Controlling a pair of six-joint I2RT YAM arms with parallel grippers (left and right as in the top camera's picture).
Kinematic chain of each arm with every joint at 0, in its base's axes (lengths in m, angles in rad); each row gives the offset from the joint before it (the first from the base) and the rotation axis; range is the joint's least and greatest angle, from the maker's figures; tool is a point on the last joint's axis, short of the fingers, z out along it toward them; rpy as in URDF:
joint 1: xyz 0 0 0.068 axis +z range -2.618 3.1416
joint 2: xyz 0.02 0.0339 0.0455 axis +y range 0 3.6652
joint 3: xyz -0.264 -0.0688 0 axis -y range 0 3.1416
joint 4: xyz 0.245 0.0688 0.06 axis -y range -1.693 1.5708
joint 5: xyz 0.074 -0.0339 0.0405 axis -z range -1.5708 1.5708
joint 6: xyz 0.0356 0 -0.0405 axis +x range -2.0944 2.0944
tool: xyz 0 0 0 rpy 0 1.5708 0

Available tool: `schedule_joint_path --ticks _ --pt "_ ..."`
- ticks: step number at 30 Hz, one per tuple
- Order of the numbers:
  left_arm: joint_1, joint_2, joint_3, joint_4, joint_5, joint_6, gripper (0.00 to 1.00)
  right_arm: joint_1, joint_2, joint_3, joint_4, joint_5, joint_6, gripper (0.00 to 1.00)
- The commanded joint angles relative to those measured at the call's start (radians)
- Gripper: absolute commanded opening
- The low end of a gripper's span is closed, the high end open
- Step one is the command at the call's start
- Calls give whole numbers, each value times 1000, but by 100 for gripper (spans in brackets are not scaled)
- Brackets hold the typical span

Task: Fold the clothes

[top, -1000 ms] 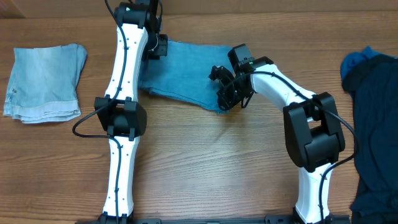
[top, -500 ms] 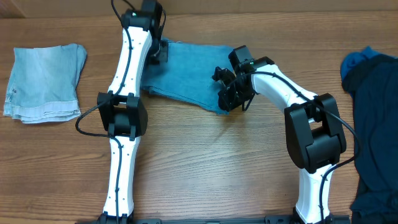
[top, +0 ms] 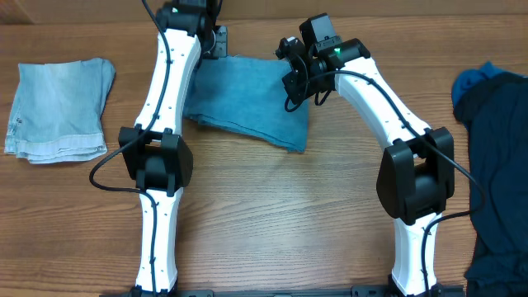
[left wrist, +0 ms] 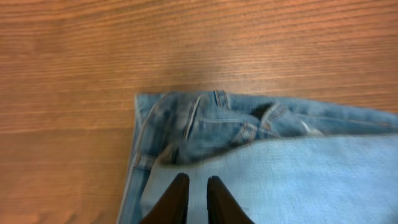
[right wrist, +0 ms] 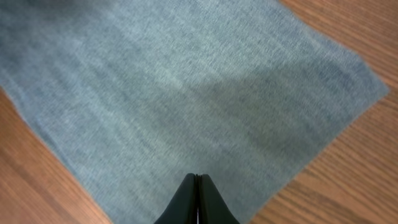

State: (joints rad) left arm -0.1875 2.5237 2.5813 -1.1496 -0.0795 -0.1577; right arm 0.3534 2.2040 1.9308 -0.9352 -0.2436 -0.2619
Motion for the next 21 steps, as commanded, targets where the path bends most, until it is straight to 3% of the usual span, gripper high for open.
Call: schedule_joint_path --ticks 1,6,10,13,18,21 --pt "9 -4 -114 143 -10 5 15 0 43 12 9 21 5 4" --pt "22 10 -321 405 -10 31 6 1 53 12 6 19 5 4" --pt "33 71 -400 530 -10 36 12 1 53 12 -1 19 5 4" --pt "33 58 -377 602 -15 139 15 1 53 12 0 7 5 4" --pt "28 -3 -135 490 -81 153 16 6 53 13 17 -31 5 4" --pt "28 -45 29 235 -80 57 18 35 53 13 33 -30 5 4"
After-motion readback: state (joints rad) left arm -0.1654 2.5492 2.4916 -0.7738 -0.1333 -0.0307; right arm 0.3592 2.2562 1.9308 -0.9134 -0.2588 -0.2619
